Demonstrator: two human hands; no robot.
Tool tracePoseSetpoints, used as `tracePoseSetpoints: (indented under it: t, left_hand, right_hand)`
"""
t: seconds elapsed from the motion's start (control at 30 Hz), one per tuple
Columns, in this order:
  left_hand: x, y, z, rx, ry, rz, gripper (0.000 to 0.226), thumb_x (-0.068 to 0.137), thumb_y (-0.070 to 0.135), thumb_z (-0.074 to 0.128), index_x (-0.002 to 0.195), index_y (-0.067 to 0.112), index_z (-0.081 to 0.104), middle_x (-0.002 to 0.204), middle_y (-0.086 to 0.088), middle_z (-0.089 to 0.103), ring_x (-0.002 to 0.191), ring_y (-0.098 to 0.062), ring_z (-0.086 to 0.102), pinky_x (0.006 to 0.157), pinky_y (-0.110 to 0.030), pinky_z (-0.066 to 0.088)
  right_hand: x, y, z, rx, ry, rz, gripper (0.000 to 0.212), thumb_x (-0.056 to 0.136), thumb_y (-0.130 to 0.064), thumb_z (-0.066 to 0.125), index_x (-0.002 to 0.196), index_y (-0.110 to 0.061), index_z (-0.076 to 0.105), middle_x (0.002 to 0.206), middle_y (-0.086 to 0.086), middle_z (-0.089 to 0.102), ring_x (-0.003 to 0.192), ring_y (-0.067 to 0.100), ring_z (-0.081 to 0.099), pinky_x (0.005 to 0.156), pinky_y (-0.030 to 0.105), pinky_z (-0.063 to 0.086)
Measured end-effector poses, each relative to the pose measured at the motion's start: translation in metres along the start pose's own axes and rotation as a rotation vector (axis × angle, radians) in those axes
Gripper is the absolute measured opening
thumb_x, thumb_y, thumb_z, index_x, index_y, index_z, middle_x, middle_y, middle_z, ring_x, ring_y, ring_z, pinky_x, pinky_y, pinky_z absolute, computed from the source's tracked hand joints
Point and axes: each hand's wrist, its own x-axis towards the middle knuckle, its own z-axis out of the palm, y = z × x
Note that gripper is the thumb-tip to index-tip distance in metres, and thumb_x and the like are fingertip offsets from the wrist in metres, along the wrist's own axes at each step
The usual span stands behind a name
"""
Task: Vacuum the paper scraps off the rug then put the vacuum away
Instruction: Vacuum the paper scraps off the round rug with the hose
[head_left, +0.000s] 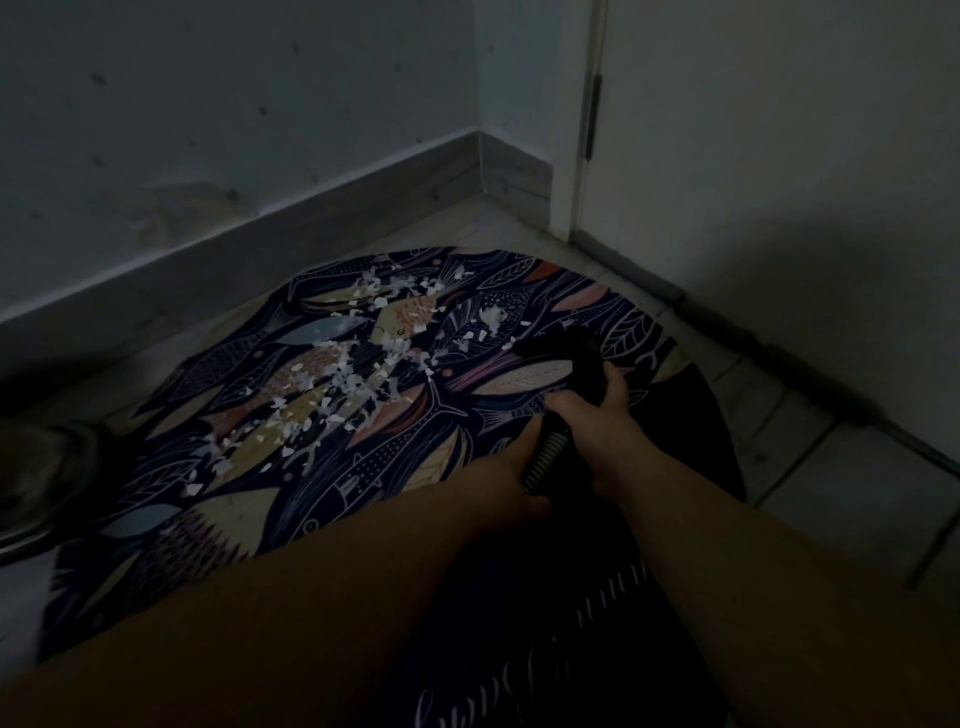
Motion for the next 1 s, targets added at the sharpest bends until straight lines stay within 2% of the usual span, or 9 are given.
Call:
tracePoseSetpoints:
  t: [0.07,0.23,0.33,0.43,0.6,0.7,0.8,0.93,1.0]
  left_hand:
    - [0.004,0.002,0.001,-0.019,0.014,-0.006,0.091,0.094,0.030,0.053,0.144,0.038,-0.022,0.128,-0.015,0.053,0.093,-0.023,0.055,0.075,-0.025,0.038]
    - [0.013,-0.004,-0.004,-0.060,0.037,-0.027,0.092,0.094,0.027,0.054,0.145,0.036,-0.022,0.126,-0.017,0.054,0.096,-0.025,0.057,0.073,-0.025,0.038]
    - [0.016,-0.011,-0.006,-0.099,0.021,-0.058,0.092,0.094,0.027,0.054,0.144,0.039,-0.022,0.129,-0.016,0.053,0.086,-0.018,0.051,0.073,-0.024,0.038]
    - [0.020,-0.017,-0.007,-0.120,0.053,-0.066,0.091,0.093,0.027,0.054,0.145,0.039,-0.021,0.128,-0.016,0.054,0.087,-0.016,0.050,0.075,-0.023,0.038]
    - [0.023,-0.026,-0.017,-0.183,0.147,-0.073,0.091,0.092,0.026,0.056,0.146,0.039,-0.017,0.134,-0.015,0.050,0.108,-0.024,0.056,0.084,-0.024,0.042]
    - [0.026,-0.023,-0.018,-0.167,0.158,-0.060,0.093,0.092,0.027,0.057,0.145,0.039,-0.018,0.128,-0.016,0.056,0.105,-0.025,0.059,0.079,-0.022,0.040]
    - [0.028,-0.016,-0.011,-0.141,0.141,-0.053,0.092,0.092,0.028,0.057,0.144,0.040,-0.018,0.135,-0.013,0.050,0.108,-0.025,0.057,0.080,-0.021,0.040]
    - [0.026,-0.004,-0.002,-0.112,0.128,-0.032,0.092,0.093,0.028,0.055,0.144,0.038,-0.020,0.128,-0.014,0.055,0.087,-0.017,0.053,0.072,-0.020,0.036]
    - [0.024,0.000,0.001,-0.111,0.110,-0.015,0.093,0.093,0.028,0.055,0.143,0.040,-0.022,0.125,-0.014,0.057,0.077,-0.012,0.050,0.068,-0.021,0.037]
  right_hand:
    - [0.008,-0.002,-0.001,-0.030,-0.005,-0.008,0.085,0.089,-0.021,0.063,0.149,-0.049,0.011,0.131,0.008,0.046,0.096,0.033,0.059,0.076,0.044,0.054]
    - [0.021,-0.004,0.008,-0.067,-0.018,-0.058,0.083,0.091,-0.023,0.062,0.150,-0.048,0.010,0.138,0.007,0.043,0.099,0.031,0.056,0.084,0.048,0.051]
    - [0.028,0.000,0.015,-0.106,-0.007,-0.099,0.082,0.091,-0.021,0.061,0.152,-0.044,0.011,0.139,0.006,0.044,0.094,0.023,0.055,0.079,0.041,0.048]
    - [0.036,-0.001,0.021,-0.143,-0.002,-0.134,0.081,0.092,-0.023,0.061,0.151,-0.044,0.011,0.137,0.002,0.045,0.098,0.025,0.055,0.080,0.040,0.048]
    - [0.052,-0.008,0.036,-0.198,-0.024,-0.158,0.080,0.093,-0.026,0.060,0.152,-0.045,0.008,0.118,-0.003,0.044,0.078,0.014,0.052,0.060,0.030,0.044]
    - [0.054,-0.011,0.036,-0.220,-0.009,-0.168,0.081,0.092,-0.026,0.060,0.151,-0.045,0.009,0.119,-0.002,0.045,0.079,0.015,0.052,0.066,0.034,0.045]
    - [0.052,-0.011,0.025,-0.219,-0.011,-0.153,0.080,0.093,-0.027,0.060,0.152,-0.044,0.008,0.131,0.002,0.048,0.086,0.021,0.054,0.074,0.037,0.046]
    - [0.043,-0.011,0.012,-0.224,-0.027,-0.146,0.080,0.093,-0.027,0.060,0.152,-0.043,0.008,0.143,0.005,0.045,0.109,0.028,0.054,0.083,0.038,0.045]
    - [0.038,-0.012,0.006,-0.231,-0.031,-0.144,0.080,0.094,-0.027,0.060,0.152,-0.043,0.008,0.144,0.005,0.043,0.109,0.027,0.053,0.085,0.038,0.045]
